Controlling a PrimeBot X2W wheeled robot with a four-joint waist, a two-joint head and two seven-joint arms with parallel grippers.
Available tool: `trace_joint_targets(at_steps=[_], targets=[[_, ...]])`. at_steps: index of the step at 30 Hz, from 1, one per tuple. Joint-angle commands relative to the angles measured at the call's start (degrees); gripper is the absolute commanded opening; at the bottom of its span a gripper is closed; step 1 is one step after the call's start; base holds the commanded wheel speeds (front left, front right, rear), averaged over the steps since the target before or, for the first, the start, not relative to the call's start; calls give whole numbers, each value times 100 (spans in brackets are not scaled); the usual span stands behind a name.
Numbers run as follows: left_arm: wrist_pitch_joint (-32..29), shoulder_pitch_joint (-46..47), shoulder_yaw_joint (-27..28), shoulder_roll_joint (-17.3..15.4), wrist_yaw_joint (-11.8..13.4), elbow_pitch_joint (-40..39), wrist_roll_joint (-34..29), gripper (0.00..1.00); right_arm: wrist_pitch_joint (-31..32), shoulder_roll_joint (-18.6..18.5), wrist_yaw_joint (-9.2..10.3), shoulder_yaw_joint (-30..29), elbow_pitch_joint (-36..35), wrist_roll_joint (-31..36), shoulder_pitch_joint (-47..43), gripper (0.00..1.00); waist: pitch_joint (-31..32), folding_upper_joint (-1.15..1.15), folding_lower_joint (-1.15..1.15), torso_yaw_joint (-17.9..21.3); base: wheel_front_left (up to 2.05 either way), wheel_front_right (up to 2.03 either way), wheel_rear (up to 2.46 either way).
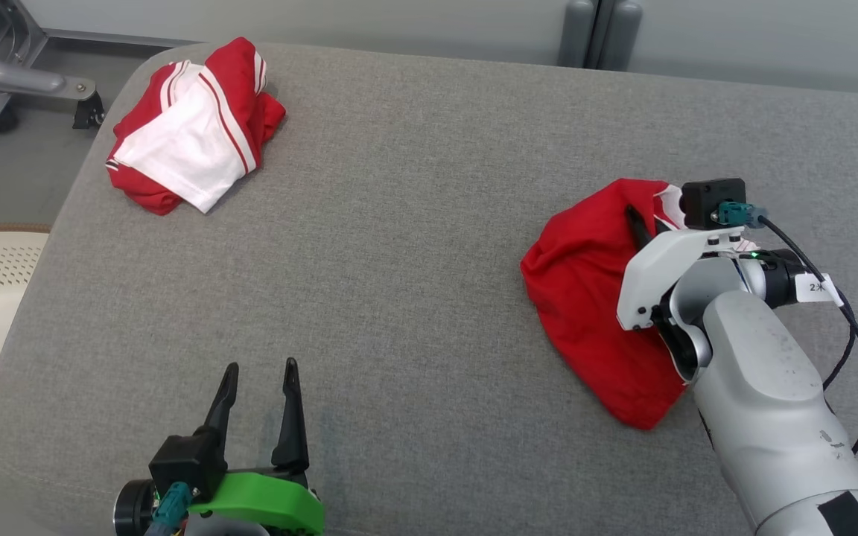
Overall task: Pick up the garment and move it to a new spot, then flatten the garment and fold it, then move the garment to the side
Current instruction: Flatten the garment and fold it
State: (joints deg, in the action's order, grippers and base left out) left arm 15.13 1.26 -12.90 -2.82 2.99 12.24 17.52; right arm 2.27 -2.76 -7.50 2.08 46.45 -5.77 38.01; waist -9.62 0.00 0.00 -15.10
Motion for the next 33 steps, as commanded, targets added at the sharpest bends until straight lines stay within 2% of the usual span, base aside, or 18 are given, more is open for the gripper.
trace_joint_targets(at_steps=[1,6,9,13,17,29,31,32,33], targets=[[3,80,21,-14,0,-1,-32,100,-186,-25,2,53,-40,-50,126,0,56,0,0,42,0,0,0],[3,42,54,-14,-27,12,-110,100,-574,-16,2,641,-284,-354,172,0,193,0,0,129,0,0,0],[3,-26,79,-13,-44,24,-141,100,-619,-12,2,1404,-546,-527,10,0,268,0,0,170,0,0,0],[3,-55,93,-13,-71,20,-190,100,-441,-21,3,2536,-854,-717,-327,0,326,0,0,189,0,0,0],[3,-57,102,-13,-83,11,-200,100,-238,-23,3,3423,-1086,-951,-720,0,340,0,0,187,0,0,0],[4,-84,84,-13,-67,-14,-177,100,-190,-18,3,4887,-762,-846,-1201,0,322,0,0,169,0,0,0],[3,-109,90,-13,-66,-7,-180,100,-276,-19,3,5023,-714,-825,-1229,40,339,0,0,206,0,0,0],[3,-116,91,-13,-69,-3,-182,100,-341,-18,3,5083,-707,-829,-1246,88,351,0,0,228,0,0,0],[3,-123,89,-13,-77,2,-189,100,-415,-15,3,5157,-714,-881,-1280,100,364,0,0,252,0,0,0]])
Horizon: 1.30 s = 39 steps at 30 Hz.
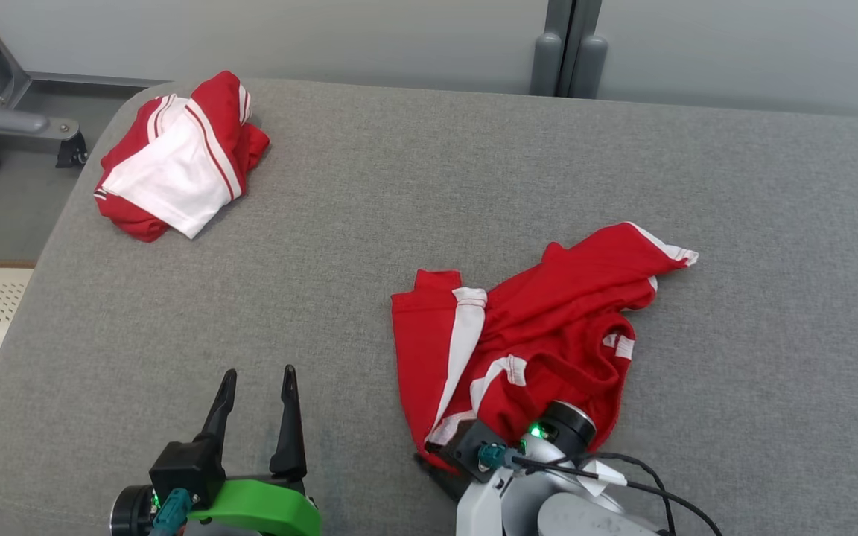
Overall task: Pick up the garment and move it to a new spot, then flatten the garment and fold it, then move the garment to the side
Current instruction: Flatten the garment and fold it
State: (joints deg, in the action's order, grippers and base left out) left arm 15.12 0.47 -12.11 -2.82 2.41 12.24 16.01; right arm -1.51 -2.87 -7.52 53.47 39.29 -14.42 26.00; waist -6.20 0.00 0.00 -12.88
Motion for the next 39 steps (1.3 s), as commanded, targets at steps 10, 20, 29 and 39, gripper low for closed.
trace_joint_targets(at_steps=[10,20,29,39], targets=[[5,-185,11,-13,-38,57,-118,100,-914,-12,7,-895,-329,-119,-447,100,275,0,0,383,0,0,0],[4,-270,-12,-13,-76,27,-161,100,-894,3,7,-2626,-1032,386,-1188,100,353,0,0,528,0,0,0],[4,-94,-26,-13,-92,42,-176,100,-340,-5,7,-2669,-967,427,-971,95,171,0,0,391,0,0,0],[4,-57,28,-13,-41,5,-156,100,-621,-11,7,-2819,-650,309,-705,0,74,0,0,414,0,0,0]])
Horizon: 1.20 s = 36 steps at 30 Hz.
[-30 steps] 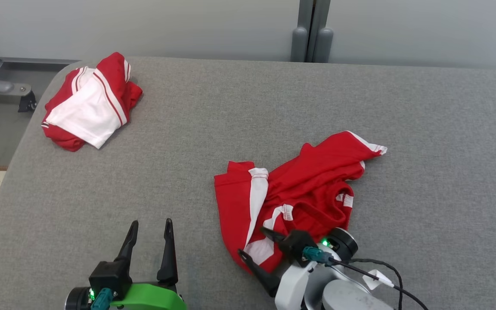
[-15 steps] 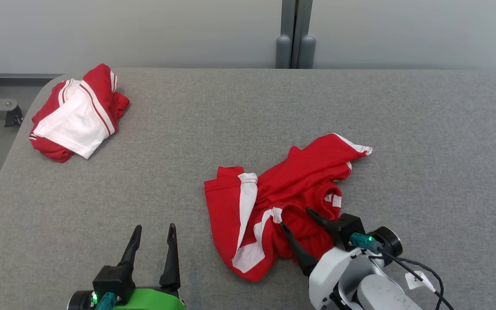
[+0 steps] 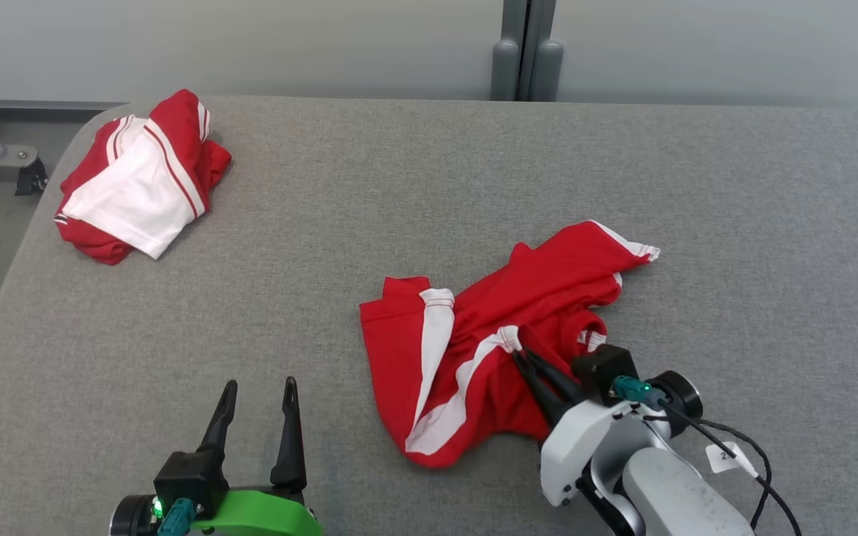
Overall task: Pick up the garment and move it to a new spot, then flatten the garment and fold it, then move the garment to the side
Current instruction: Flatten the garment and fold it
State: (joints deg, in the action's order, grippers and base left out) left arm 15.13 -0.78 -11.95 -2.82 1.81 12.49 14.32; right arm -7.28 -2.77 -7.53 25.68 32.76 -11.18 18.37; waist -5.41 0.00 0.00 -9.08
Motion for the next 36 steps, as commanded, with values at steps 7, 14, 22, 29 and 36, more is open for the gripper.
trace_joint_targets(at_steps=[7,14,22,29,36], targets=[[3,50,-13,-13,19,-48,16,100,-410,-29,8,-1287,-296,420,-229,0,8,0,0,265,0,0,0],[3,86,-12,-13,14,-73,10,100,-518,-108,8,-2431,-550,729,-800,0,-39,0,0,408,0,0,0],[3,131,44,-14,-18,-56,-28,100,-612,-59,8,-2789,-229,819,-1058,6,-97,0,0,506,0,0,0],[3,156,52,-14,-26,-37,-53,100,-727,-32,8,-2821,-166,789,-975,100,-63,0,0,614,0,0,0],[4,269,15,-14,-51,-75,-98,100,-795,-18,8,-2999,-607,711,-1128,100,50,0,0,682,0,0,0]])
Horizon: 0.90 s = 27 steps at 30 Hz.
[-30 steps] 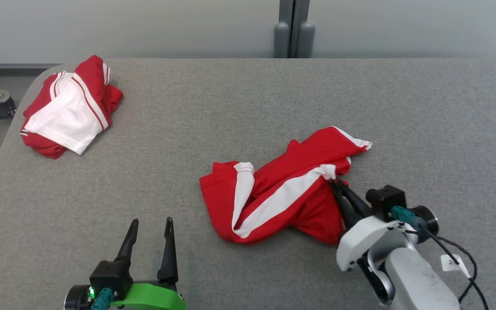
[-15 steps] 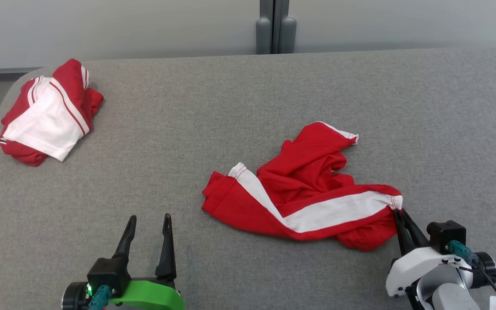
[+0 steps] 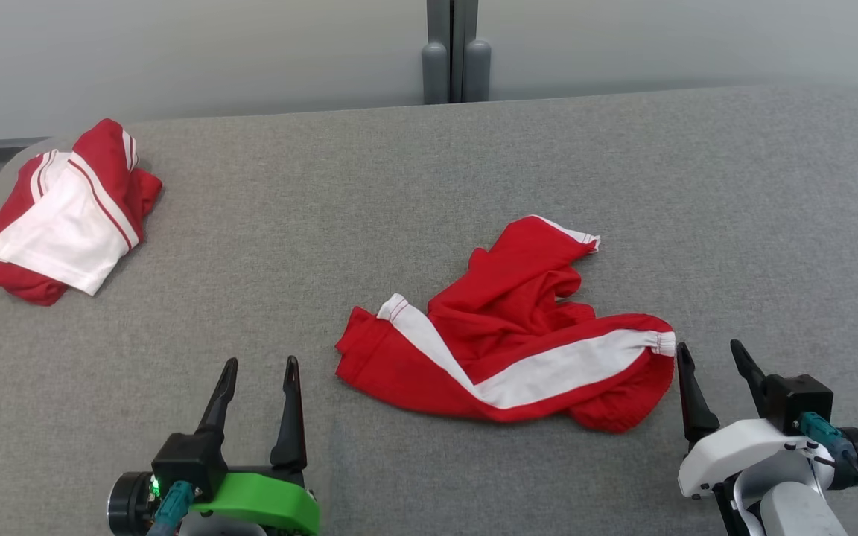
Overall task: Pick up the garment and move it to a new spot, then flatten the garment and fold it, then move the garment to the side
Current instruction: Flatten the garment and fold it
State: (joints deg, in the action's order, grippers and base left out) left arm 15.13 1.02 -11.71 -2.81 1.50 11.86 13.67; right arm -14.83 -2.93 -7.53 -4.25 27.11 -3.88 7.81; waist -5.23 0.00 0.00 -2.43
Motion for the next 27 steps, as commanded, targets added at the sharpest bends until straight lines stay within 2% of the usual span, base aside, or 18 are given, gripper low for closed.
trace_joint_targets(at_steps=[1,6,12,27], targets=[[3,107,-11,-15,-21,-21,-39,100,-38,-1,8,-1,-140,-20,-77,100,56,0,0,29,0,0,0],[3,186,-38,-15,4,-26,-32,100,-37,1,8,89,-793,-155,-194,100,210,0,0,86,0,0,0],[3,55,-27,-15,64,0,27,100,-38,0,8,327,-1254,-369,-315,100,367,0,0,125,0,0,0],[3,-120,67,-15,148,215,48,100,-40,-1,8,652,-1260,-459,-460,100,555,0,0,76,0,0,0]])
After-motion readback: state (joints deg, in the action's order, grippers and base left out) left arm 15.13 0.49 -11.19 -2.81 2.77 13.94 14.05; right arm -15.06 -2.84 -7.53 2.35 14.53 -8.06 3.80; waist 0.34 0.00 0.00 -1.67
